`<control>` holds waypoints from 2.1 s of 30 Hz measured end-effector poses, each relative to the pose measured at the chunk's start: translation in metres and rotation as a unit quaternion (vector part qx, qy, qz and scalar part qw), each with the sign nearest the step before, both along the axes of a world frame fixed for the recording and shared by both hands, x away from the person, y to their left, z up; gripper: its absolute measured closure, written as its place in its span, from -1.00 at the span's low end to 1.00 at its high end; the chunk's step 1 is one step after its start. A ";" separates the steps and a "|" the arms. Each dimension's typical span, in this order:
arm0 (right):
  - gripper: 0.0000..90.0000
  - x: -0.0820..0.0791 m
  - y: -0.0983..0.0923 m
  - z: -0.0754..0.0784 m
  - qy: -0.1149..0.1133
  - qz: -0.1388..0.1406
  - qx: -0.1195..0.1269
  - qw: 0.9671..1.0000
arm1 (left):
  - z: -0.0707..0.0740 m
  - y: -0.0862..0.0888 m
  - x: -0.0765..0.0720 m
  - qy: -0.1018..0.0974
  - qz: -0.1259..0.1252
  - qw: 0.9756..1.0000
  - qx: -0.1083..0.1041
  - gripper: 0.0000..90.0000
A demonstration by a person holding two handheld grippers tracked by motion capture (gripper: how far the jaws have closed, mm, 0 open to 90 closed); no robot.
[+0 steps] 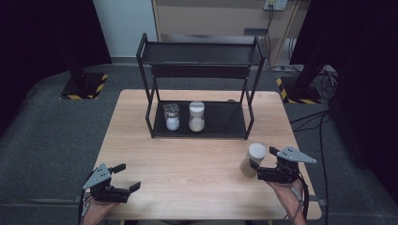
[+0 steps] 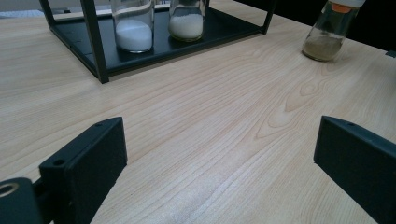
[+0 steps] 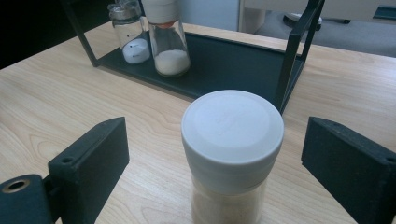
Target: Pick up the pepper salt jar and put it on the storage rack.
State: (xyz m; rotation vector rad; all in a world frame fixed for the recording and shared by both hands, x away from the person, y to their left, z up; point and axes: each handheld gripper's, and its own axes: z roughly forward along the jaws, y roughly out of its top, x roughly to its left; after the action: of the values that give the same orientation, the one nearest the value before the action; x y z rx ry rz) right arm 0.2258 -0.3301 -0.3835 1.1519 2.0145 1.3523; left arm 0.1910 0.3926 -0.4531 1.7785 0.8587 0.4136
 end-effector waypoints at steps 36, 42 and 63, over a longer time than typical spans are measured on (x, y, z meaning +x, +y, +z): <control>-0.26 0.029 0.018 -0.013 0.012 -0.005 -0.032 0.999 | 0.000 0.000 0.001 0.000 -0.001 1.000 0.003 -0.96; -0.26 0.032 0.021 -0.008 0.013 0.000 -0.035 0.999 | 0.000 0.000 0.001 0.000 -0.001 1.000 0.003 -0.96; -0.25 0.069 0.053 0.039 0.000 0.029 -0.035 0.999 | 0.001 0.000 0.001 0.000 -0.005 1.000 0.004 -0.96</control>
State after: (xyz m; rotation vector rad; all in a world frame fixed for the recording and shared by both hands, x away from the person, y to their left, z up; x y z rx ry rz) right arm 0.2951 -0.2772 -0.3445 1.0692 2.0934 1.2989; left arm 0.1923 0.3922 -0.4525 1.7906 0.8486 0.4103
